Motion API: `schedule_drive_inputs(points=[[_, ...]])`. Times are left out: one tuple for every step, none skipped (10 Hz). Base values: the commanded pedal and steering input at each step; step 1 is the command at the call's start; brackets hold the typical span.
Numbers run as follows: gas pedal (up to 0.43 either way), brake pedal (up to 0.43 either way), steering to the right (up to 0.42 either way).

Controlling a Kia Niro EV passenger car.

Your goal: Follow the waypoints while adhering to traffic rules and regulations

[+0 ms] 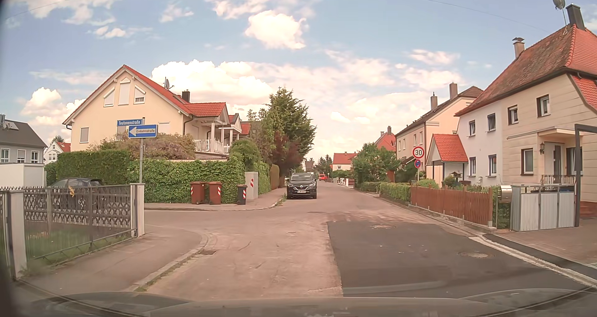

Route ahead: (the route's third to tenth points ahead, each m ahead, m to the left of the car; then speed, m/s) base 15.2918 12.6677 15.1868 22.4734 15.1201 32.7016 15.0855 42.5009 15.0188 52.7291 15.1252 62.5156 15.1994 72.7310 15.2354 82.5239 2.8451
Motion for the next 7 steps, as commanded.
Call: schedule_drive_inputs(points=[[0.000,0.024,0.067],[0.000,0.024,0.065],[0.000,0.030,0.064],[0.000,0.037,0.058],[0.000,0.043,0.047],[0.000,0.043,0.042],[0.000,0.024,0.040]])
